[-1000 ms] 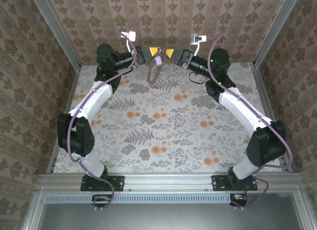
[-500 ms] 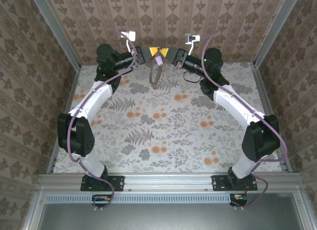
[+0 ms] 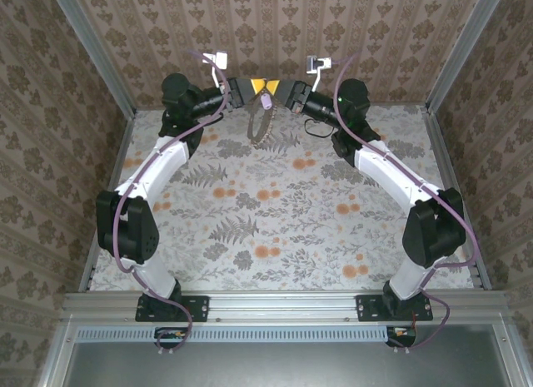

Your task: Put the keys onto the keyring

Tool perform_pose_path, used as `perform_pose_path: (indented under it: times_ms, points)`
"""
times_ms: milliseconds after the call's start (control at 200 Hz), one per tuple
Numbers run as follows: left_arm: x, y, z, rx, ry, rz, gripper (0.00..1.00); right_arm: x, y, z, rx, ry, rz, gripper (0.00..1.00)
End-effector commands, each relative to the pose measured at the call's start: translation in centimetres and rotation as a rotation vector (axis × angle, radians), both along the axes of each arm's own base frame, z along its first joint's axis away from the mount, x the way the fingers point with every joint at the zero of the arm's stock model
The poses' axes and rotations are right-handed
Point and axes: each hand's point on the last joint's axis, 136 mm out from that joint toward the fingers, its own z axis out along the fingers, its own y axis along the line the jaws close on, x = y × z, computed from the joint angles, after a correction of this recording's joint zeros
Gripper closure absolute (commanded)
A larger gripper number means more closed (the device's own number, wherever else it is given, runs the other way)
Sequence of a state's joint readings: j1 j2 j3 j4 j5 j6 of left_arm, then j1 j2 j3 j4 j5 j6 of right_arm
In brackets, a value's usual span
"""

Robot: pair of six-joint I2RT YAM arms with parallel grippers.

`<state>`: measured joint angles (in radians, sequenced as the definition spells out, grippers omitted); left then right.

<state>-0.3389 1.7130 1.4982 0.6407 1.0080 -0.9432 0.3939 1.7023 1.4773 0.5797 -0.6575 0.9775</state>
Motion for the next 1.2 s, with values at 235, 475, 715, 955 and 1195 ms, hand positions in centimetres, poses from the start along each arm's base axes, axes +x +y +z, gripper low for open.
perform_pose_path:
  times_ms: [235,475,715,955,1195]
  points:
    - [-1.5,0.6,2.5,-0.039,-0.083,0.003,1.0,0.1,0.4,1.6,0.034,-0.034,0.01,0.68]
    - [-1.4,0.4,2.2,-0.037,-0.078,-0.001,1.0,0.2,0.7,2.0,0.038,-0.043,0.024,0.83]
    - [-1.5,0.3,2.1,-0.034,-0.075,-0.007,1.0,0.1,0.8,1.9,0.021,-0.047,0.038,1.0]
    - [-0.6,2.1,2.5,-0.008,-0.073,0.03,0.64,-0.1,0.1,0.5,-0.122,-0.048,0.067,1.0]
    - [-1.3,3.4,2.8,0.096,-0.123,0.024,0.5,-1.1,-1.1,-0.9,-0.274,-0.058,0.187,1.0]
